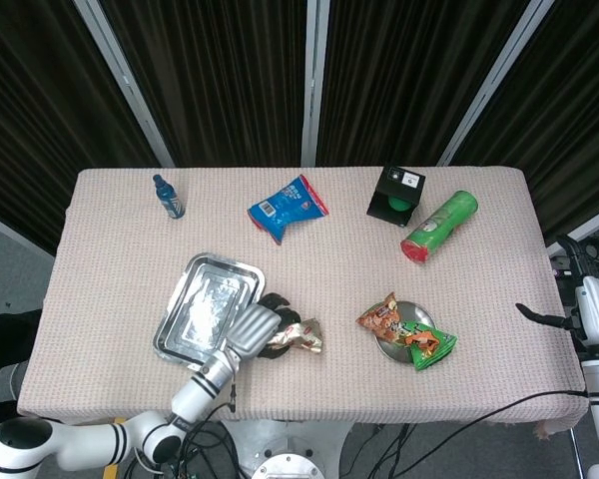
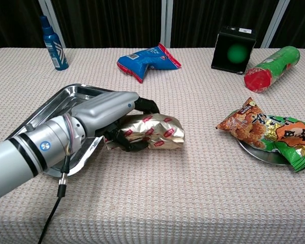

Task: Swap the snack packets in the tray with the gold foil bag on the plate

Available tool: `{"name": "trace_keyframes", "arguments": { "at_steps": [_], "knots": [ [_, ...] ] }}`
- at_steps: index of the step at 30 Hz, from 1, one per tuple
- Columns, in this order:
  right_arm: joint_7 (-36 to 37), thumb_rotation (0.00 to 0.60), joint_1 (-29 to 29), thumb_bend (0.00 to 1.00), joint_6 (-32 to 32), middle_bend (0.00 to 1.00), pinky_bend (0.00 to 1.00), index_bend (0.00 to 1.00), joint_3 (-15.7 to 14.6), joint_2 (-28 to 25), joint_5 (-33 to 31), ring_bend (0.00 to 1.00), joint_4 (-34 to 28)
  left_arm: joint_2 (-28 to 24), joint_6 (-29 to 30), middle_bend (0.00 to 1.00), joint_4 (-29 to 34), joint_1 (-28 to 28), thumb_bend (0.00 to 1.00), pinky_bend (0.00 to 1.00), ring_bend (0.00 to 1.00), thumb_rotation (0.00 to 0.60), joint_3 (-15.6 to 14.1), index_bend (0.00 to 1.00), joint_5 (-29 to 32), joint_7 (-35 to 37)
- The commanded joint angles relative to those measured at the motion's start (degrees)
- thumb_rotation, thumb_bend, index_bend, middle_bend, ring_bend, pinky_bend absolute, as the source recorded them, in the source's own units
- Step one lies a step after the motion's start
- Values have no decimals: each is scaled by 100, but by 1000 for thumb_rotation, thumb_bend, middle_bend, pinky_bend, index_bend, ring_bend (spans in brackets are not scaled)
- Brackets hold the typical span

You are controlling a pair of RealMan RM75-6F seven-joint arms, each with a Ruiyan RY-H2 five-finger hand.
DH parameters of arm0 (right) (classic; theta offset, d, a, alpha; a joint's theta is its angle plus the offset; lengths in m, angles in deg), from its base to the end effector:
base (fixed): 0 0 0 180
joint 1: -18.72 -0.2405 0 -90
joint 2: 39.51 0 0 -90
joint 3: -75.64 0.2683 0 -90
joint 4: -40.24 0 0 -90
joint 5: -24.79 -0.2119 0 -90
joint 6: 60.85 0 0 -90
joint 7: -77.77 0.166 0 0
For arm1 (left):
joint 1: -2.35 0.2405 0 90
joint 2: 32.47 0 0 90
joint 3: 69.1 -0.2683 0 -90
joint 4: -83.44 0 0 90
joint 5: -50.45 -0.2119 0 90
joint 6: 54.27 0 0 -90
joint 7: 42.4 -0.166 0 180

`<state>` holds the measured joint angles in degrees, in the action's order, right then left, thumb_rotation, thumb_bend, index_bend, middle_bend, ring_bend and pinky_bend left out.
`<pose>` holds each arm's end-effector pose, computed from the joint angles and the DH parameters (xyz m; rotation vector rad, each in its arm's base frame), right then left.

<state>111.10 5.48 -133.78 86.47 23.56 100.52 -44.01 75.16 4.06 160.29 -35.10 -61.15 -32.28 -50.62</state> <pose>-0.3415 -0.2848 0.1936 1.1055 -1.2578 1.2513 -0.0954 0.2979 -0.1192 -1.9885 -1.0778 -1.2501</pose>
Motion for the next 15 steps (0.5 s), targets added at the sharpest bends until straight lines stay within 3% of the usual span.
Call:
{"name": "trace_keyframes", "arguments": {
  "at_steps": [1, 7, 15],
  "knots": [
    [-6, 600, 12, 0, -11, 7, 0, 0, 15, -6, -3, 0, -17, -227, 264, 540, 204, 72, 355, 191, 244, 600, -8, 501, -145, 57],
    [-43, 600, 3, 0, 29, 7, 0, 0, 29, -17, 19, 0, -49, -940, 845, 547, 504, 388, 357, 192, 249, 600, -30, 506, -247, 18],
    [-205, 600, -73, 0, 116, 7, 0, 0, 47, 60, 32, 0, -140, -1403, 726, 526, -169, 656, 359, 180, 238, 600, -194, 482, 77, 484]
  ]
}}
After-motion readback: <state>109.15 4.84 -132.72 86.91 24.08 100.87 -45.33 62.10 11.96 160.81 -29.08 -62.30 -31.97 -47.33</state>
